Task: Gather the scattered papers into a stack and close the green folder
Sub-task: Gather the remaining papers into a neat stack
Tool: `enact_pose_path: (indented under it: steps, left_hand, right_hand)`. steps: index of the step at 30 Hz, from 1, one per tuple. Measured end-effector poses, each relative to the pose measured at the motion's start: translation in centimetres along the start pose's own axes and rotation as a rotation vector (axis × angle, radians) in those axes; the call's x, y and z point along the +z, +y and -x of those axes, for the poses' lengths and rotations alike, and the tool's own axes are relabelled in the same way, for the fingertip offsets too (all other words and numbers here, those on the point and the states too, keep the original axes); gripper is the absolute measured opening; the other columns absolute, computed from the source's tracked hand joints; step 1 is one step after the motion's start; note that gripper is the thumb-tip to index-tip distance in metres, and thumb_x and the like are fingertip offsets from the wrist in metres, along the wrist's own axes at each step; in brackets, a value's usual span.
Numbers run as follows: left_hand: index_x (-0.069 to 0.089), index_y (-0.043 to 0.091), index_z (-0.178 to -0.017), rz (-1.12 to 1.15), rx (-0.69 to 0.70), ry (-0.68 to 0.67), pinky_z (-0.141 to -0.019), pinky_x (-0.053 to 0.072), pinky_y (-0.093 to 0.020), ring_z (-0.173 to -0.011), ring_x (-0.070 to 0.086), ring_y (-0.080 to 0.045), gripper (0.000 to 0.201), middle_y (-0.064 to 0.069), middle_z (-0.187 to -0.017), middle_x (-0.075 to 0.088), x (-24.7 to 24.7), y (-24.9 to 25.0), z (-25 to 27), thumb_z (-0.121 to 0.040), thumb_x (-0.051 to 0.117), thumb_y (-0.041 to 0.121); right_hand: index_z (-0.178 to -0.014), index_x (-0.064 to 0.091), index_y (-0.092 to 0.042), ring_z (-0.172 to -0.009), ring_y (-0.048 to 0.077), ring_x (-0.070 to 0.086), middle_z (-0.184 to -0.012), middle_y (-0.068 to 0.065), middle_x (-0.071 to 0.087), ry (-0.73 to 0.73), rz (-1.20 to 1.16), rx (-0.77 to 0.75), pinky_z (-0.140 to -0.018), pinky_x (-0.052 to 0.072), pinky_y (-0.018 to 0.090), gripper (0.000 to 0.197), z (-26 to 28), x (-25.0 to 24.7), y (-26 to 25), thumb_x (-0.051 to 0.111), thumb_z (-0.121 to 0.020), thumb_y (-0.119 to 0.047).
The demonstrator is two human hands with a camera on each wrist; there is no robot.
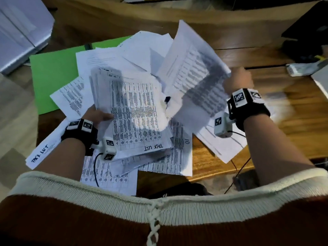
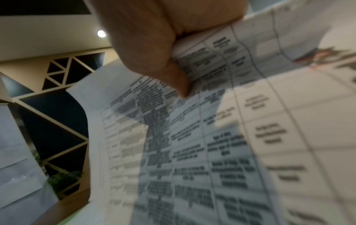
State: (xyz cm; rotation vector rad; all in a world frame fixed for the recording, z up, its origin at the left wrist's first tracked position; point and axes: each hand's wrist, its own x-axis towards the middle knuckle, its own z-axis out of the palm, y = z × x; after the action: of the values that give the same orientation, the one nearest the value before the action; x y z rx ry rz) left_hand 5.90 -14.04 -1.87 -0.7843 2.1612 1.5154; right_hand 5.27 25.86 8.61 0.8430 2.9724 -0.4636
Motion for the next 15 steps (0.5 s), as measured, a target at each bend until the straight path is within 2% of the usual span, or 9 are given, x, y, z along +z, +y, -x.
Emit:
enact_pose_path:
  steps: [3,5,7,9,11,12,13,14,15]
  left_hand:
    - [0.063,-0.001,-0.101,0.011,0.022,-0.072,-0.079,0.051,-0.037,-0.086,0.06,-0.031,0.03,-0.012,-0.078,0.062,2.1,0.1,0.0,-0.072,0.071,-0.002]
    - [0.06,-0.005,-0.112,-0.102,0.057,-0.081,-0.073,0.049,-0.035,-0.081,0.059,-0.029,0.041,-0.016,-0.088,0.064,3.8,0.5,0.3,-0.073,0.073,0.002]
    - [0.056,-0.003,-0.119,-0.275,0.088,-0.034,-0.085,0.049,-0.038,-0.097,0.06,-0.031,0.04,-0.019,-0.109,0.063,5.4,0.8,0.5,-0.081,0.068,0.003]
    - [0.053,-0.003,-0.126,-0.256,0.074,-0.04,-0.089,0.044,-0.033,-0.104,0.058,-0.028,0.046,-0.018,-0.119,0.061,6.3,0.8,0.6,-0.083,0.067,0.004]
    - [0.051,-0.005,-0.128,-0.223,0.033,-0.052,-0.083,0.04,-0.027,-0.095,0.053,-0.021,0.049,-0.01,-0.098,0.062,6.6,0.8,0.7,-0.082,0.068,0.005]
    - [0.051,-0.005,-0.127,-0.172,0.012,-0.058,-0.081,0.041,-0.028,-0.092,0.054,-0.022,0.052,-0.007,-0.088,0.061,6.7,0.5,0.3,-0.08,0.071,0.007]
    - [0.052,-0.006,-0.125,-0.117,-0.023,-0.072,-0.079,0.043,-0.031,-0.089,0.058,-0.027,0.057,-0.007,-0.083,0.061,6.7,0.5,0.3,-0.076,0.075,0.013]
    - [0.053,-0.006,-0.123,-0.043,-0.043,-0.071,-0.076,0.045,-0.035,-0.086,0.06,-0.031,0.065,-0.012,-0.087,0.064,6.7,0.3,-0.2,-0.072,0.079,0.025]
    - [0.054,-0.005,-0.123,0.024,-0.068,-0.075,-0.076,0.046,-0.037,-0.083,0.061,-0.032,0.078,-0.018,-0.097,0.066,6.6,0.1,-0.3,-0.067,0.08,0.042]
  right_hand:
    - [-0.124,0.055,-0.003,-0.116,0.038,0.053,-0.125,0.021,0.056,0.165,-0.123,0.064,-0.094,0.045,0.041,0.033,-0.3,-2.0,0.3,0.042,-0.093,-0.008]
    - [-0.124,0.054,-0.006,-0.118,0.036,0.052,-0.126,0.019,0.056,0.216,-0.249,0.103,-0.095,0.043,0.04,0.034,-0.4,-2.7,0.0,0.045,-0.092,-0.012]
    - [-0.123,0.056,-0.008,-0.116,0.033,0.054,-0.124,0.016,0.059,0.253,-0.366,0.119,-0.093,0.044,0.037,0.034,-0.9,-2.8,-0.1,0.047,-0.091,-0.013]
    - [-0.117,0.061,-0.007,-0.105,0.033,0.058,-0.112,0.014,0.065,0.258,-0.498,0.143,-0.083,0.046,0.035,0.03,-1.2,-2.5,-0.8,0.049,-0.091,-0.013]
    - [-0.112,0.063,-0.006,-0.086,0.029,0.052,-0.093,0.009,0.061,0.255,-0.649,0.189,-0.068,0.04,0.028,0.025,-1.5,-1.6,-1.7,0.05,-0.091,-0.015]
    - [-0.11,0.063,-0.007,-0.082,0.024,0.048,-0.088,0.007,0.057,0.229,-0.707,0.199,-0.061,0.035,0.023,0.024,-1.5,-1.0,-2.3,0.049,-0.092,-0.014]
    - [-0.111,0.061,-0.007,-0.083,0.02,0.046,-0.086,0.008,0.056,0.183,-0.76,0.211,-0.057,0.034,0.019,0.022,-1.5,0.0,-2.5,0.049,-0.093,-0.012]
    - [-0.113,0.059,-0.006,-0.086,0.018,0.046,-0.091,0.011,0.06,0.118,-0.791,0.221,-0.057,0.034,0.017,0.022,-1.3,1.0,-2.8,0.049,-0.093,-0.011]
    - [-0.118,0.057,-0.002,-0.089,0.018,0.048,-0.104,0.015,0.063,0.053,-0.805,0.242,-0.064,0.037,0.018,0.028,-1.2,2.6,-2.9,0.048,-0.093,-0.011]
